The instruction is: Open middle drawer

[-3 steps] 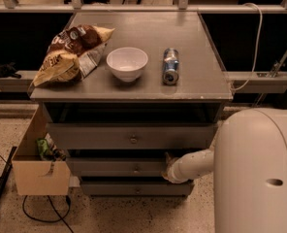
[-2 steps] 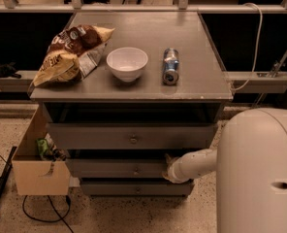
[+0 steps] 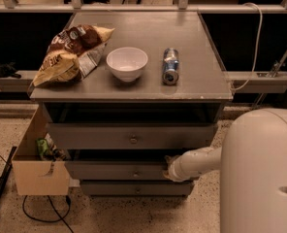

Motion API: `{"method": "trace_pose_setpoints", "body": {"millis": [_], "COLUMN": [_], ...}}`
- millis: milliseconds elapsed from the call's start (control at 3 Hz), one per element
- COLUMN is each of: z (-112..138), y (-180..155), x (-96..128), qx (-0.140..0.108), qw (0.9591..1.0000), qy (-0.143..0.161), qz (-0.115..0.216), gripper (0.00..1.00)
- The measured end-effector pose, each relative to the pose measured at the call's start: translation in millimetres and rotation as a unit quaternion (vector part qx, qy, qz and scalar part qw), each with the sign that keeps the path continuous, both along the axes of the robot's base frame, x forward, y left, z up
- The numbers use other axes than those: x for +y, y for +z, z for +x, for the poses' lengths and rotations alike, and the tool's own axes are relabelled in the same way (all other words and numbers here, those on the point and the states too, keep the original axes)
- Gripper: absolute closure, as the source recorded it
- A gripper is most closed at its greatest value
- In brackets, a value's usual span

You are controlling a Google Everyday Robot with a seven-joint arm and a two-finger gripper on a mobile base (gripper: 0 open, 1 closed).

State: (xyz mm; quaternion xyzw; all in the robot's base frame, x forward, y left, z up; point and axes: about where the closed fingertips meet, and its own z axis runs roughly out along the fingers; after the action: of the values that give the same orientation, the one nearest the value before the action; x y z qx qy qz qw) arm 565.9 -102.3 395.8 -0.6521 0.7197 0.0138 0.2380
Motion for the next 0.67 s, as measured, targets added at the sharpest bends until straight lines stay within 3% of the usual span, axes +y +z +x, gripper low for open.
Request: {"method": "trace_pose_setpoints", "body": {"millis": [333,667], "z": [-4.0,-4.0], "y": [3.2,3.2], "x": [-0.9,-0.9], "qx": [0.004,0.004], "qw": [1.0000,1.0000], "qy": [0.002,0.002], "qz": [0.000,0.000], "gripper": [1.00,0.81]}}
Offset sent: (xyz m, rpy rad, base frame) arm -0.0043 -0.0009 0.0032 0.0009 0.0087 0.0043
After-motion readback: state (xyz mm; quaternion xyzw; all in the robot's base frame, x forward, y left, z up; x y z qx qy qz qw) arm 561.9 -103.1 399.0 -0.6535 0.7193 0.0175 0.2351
